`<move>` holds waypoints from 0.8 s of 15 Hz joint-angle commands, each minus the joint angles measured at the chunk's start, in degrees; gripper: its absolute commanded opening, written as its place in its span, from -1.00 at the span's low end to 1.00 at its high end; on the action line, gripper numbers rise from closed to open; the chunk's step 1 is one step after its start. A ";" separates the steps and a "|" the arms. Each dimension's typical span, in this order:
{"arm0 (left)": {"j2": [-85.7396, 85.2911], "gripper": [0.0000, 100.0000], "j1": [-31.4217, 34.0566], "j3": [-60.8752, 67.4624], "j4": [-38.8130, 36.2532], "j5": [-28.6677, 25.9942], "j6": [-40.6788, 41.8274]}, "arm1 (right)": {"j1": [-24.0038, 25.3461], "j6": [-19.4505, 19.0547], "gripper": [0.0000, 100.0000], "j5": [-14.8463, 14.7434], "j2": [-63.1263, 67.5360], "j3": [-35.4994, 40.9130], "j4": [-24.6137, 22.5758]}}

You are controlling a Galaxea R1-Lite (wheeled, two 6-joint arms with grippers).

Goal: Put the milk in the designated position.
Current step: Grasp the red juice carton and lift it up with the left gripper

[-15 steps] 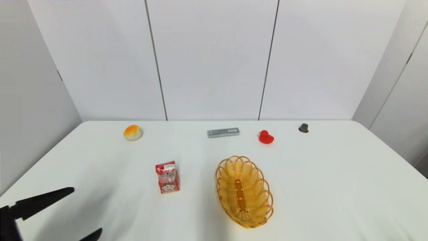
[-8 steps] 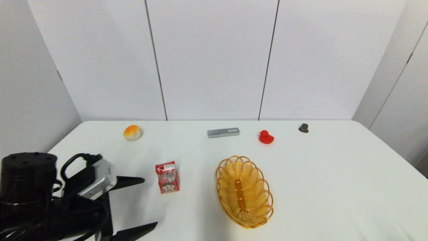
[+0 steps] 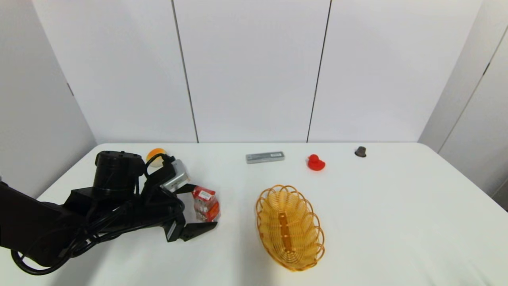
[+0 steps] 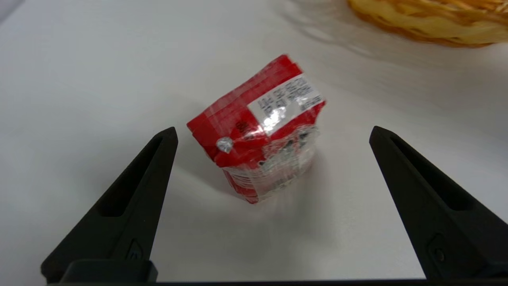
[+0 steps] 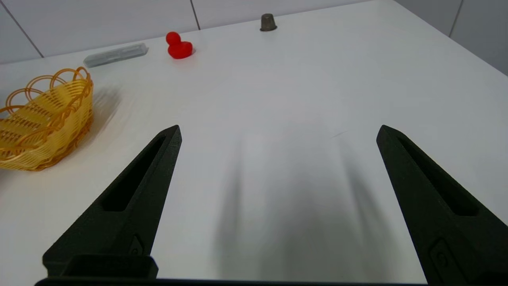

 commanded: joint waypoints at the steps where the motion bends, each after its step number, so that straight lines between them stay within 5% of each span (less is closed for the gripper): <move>1: 2.95 1.00 0.19 -0.59 -0.21 0.05 -0.08 | 0.00 0.02 1.00 0.00 0.07 0.00 0.01; 8: 4.79 1.00 0.19 -5.07 0.05 1.02 -1.31 | 0.00 0.02 1.00 0.00 0.07 0.00 0.01; 9: 4.88 -1.00 0.19 -5.07 0.14 1.02 -1.31 | 0.00 0.02 1.00 0.00 0.07 0.00 0.01; 12: 5.06 -1.00 0.19 -5.25 0.23 1.02 -1.31 | 0.00 0.02 1.00 0.00 0.07 0.00 0.01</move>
